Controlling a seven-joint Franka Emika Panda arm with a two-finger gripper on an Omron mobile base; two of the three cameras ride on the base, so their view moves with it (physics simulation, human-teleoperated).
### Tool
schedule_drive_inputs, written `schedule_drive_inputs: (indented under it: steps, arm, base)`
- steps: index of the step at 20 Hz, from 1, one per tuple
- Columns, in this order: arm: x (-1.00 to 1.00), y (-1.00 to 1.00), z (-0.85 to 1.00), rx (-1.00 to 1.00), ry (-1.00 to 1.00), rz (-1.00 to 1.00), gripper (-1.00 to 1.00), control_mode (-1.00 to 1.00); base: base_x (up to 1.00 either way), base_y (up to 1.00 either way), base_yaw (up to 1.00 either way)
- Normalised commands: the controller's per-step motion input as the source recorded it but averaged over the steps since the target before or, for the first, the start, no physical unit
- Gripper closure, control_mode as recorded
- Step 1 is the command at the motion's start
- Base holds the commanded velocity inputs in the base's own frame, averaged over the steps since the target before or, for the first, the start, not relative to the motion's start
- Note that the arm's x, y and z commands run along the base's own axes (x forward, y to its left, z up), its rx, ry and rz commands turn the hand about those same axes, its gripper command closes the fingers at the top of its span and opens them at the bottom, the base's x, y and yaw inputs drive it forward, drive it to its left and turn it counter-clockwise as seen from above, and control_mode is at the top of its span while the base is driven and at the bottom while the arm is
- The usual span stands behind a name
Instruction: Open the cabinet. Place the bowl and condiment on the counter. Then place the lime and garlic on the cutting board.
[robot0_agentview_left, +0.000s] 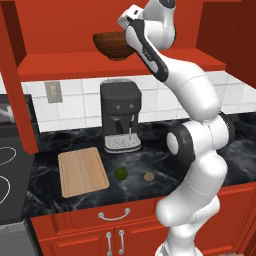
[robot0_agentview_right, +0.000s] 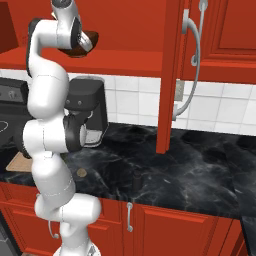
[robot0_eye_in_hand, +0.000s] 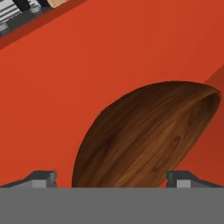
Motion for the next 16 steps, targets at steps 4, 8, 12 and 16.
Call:
schedule_drive_inputs:
  steps: [4, 8, 12, 16]
  arm:
    - [0.22, 0.05, 0.00, -0.03, 0.02, 0.00, -1.00, -1.00]
    - [0.21, 0.04, 0.00, -0.03, 0.02, 0.00, -1.00, -1.00]
    - [0.18, 0.04, 0.00, -0.03, 0.03, 0.00, -1.00, -1.00]
    - [0.15, 0.04, -0.01, -0.03, 0.05, 0.00, -1.00, -1.00]
  base:
    - [0.00, 0.00, 0.00]
    - [0.00, 0.00, 0.00]
    - [0.00, 0.00, 0.00]
    - [0.00, 0.00, 0.00]
